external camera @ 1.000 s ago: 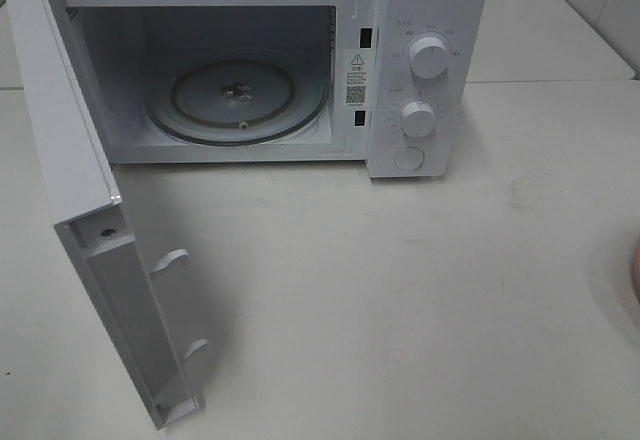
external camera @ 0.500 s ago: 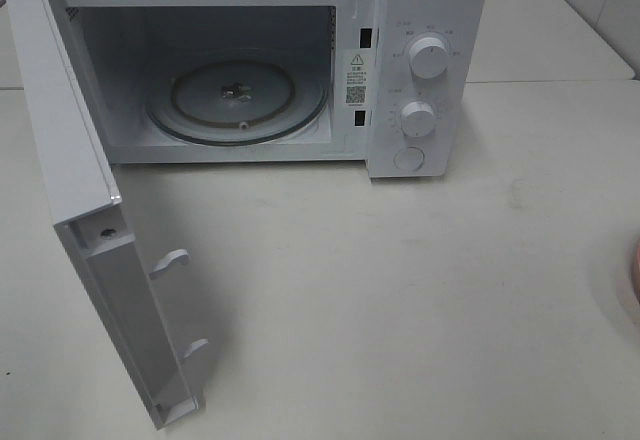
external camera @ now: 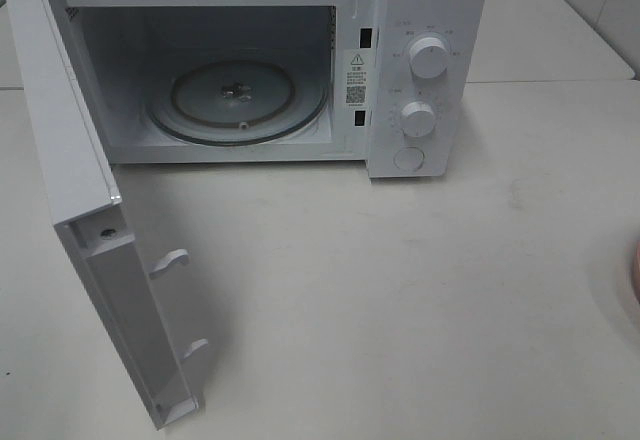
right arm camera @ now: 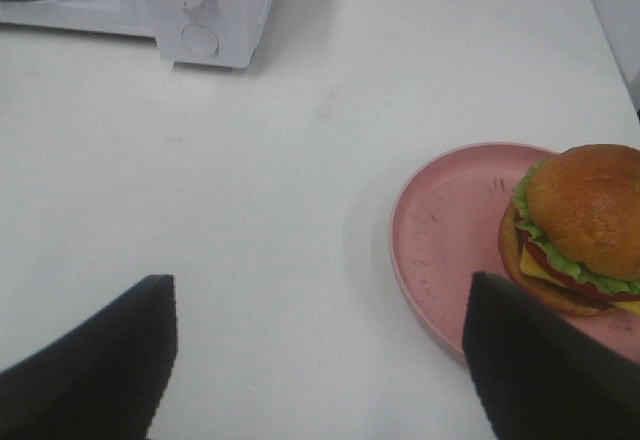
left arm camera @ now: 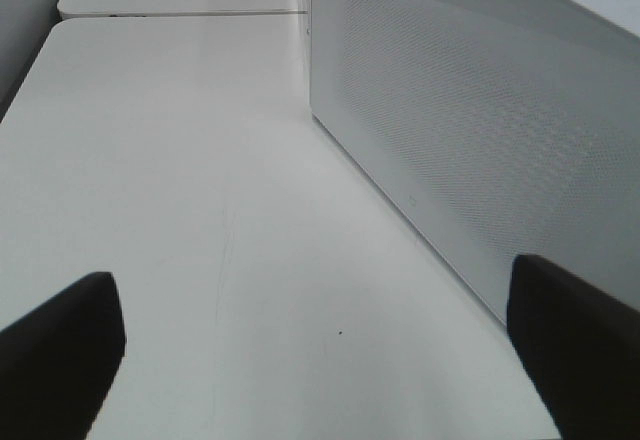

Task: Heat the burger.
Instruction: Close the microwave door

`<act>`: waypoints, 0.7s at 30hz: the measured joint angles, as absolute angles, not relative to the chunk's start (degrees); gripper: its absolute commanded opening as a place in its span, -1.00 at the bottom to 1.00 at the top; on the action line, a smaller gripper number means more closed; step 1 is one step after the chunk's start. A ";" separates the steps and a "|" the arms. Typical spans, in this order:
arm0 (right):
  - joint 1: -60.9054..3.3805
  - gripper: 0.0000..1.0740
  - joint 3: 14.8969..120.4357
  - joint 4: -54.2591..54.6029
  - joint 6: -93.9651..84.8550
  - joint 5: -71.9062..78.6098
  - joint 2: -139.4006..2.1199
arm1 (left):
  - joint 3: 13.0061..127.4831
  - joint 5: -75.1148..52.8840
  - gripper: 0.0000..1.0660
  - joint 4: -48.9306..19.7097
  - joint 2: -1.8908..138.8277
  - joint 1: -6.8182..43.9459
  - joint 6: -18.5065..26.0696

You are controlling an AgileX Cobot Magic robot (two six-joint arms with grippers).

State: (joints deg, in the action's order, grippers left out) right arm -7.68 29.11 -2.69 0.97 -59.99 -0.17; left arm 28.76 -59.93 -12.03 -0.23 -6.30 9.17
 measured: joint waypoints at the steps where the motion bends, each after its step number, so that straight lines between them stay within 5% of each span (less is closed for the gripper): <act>1: -7.39 0.42 29.11 -2.64 0.97 -59.93 0.23 | 28.76 -59.93 0.84 -12.03 -0.23 -6.30 9.17; 21: -7.22 0.42 28.99 -2.64 1.03 -59.82 0.23 | 28.76 -59.93 0.84 -12.03 -0.23 -6.30 9.17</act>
State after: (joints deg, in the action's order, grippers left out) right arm -7.22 28.99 -2.64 1.03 -59.82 0.23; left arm 28.76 -59.93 -12.03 -0.23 -6.30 9.17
